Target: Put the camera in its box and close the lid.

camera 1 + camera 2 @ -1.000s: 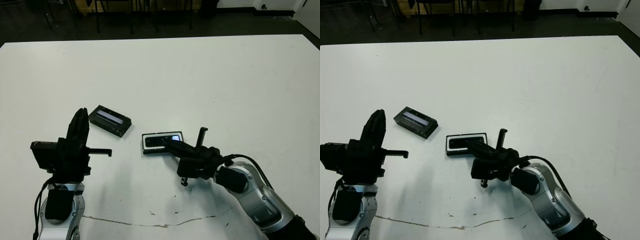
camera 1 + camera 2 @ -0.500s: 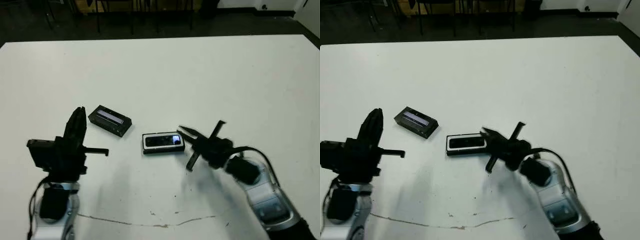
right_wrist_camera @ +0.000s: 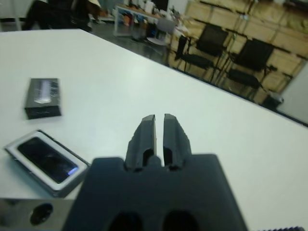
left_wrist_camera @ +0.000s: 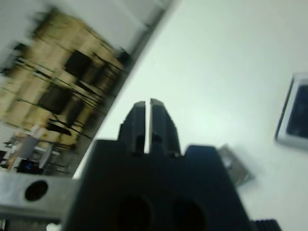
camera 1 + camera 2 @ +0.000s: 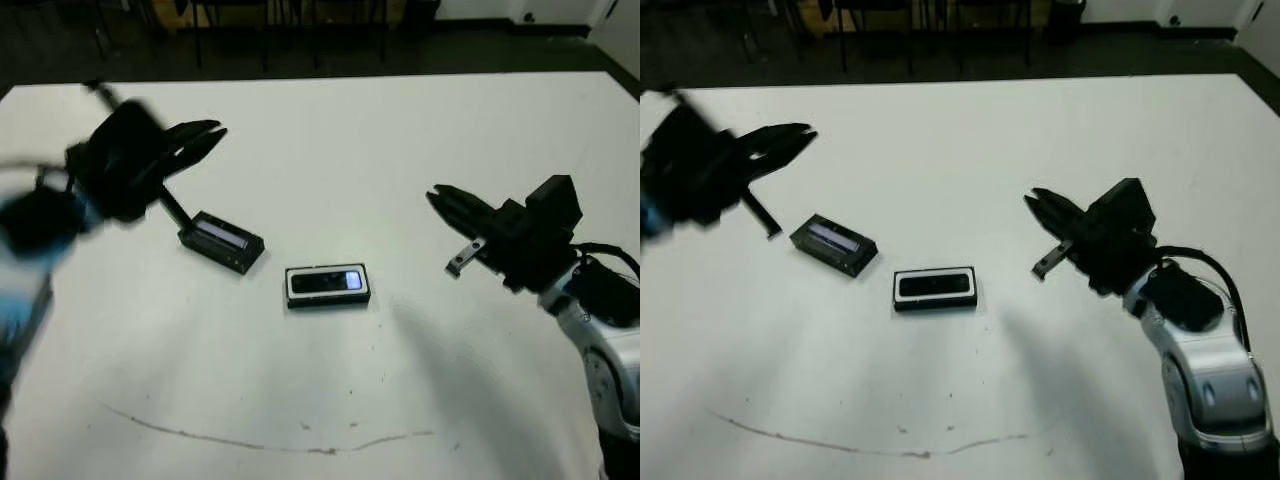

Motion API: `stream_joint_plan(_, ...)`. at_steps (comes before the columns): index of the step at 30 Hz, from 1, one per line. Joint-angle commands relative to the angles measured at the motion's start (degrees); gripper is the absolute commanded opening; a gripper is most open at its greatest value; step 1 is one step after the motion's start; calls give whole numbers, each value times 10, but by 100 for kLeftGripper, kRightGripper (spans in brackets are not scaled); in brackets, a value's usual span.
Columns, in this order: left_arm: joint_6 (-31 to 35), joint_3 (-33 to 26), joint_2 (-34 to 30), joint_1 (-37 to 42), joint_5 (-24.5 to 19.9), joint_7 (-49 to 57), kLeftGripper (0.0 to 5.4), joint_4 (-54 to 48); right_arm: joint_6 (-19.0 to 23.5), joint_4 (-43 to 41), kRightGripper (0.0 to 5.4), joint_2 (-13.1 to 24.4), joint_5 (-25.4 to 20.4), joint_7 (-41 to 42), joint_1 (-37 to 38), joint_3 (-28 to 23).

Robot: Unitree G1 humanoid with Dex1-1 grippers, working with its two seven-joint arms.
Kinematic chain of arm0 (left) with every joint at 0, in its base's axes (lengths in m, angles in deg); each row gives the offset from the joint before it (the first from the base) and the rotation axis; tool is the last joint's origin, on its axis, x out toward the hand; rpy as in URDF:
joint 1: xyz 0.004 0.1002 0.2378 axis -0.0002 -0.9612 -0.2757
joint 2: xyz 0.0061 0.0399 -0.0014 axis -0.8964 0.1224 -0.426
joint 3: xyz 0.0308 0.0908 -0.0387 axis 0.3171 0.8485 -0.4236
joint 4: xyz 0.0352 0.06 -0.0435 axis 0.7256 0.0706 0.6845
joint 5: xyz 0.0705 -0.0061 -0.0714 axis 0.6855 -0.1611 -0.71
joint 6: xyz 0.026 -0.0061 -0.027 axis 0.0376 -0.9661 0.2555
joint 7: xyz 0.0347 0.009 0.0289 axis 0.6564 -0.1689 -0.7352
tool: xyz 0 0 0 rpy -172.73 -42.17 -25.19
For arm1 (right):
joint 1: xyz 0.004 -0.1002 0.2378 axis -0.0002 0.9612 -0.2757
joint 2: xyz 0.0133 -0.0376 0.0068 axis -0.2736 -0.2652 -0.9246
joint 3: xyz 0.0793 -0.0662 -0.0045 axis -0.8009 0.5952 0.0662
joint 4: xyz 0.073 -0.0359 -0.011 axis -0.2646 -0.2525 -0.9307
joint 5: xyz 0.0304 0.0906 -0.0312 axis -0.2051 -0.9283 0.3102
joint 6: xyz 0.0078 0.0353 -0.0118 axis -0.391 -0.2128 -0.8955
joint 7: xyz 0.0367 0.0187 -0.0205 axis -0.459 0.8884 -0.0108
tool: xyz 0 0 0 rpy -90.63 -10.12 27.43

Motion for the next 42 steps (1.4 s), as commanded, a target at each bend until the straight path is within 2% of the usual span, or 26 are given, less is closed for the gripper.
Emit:
stream_joint_plan(1,12,91,27,82,36,-67,0,135,-7,21,1,-4,9,-17,7,7)
stream_joint_plan(4,6,146,76,143,62,-104,0,254,-12,20,1,-11,6,-31,21,3)
stream_joint_plan(9,-72,216,151,202,118,-143,0,415,-24,25,1,-15,-8,-31,47,-5)
stream_joint_plan(12,-86,229,185,205,150,-122,0,453,-20,18,1,-20,-16,-36,65,-6)
stream_joint_plan(17,-94,226,236,196,178,-80,0,512,-35,20,1,-20,-20,-31,85,1)
stream_joint_plan(20,-92,229,253,198,188,-84,0,533,-17,0,1,-13,-9,-44,89,11)
stream_joint_plan(25,-131,227,257,197,199,-87,0,556,-26,-5,1,-17,-5,-48,99,20)
stream_joint_plan(27,-136,232,260,202,207,-96,0,571,-42,-3,1,-19,-2,-46,105,23)
stream_joint_plan(30,-118,249,263,213,227,-131,0,578,-71,6,1,-23,-6,-40,113,23)
stream_joint_plan(33,-69,267,267,225,241,-190,0,578,-104,19,1,-26,-9,-29,121,23)
stream_joint_plan(42,-87,304,177,193,265,-340,0,411,-121,24,1,-25,-16,-23,124,24)
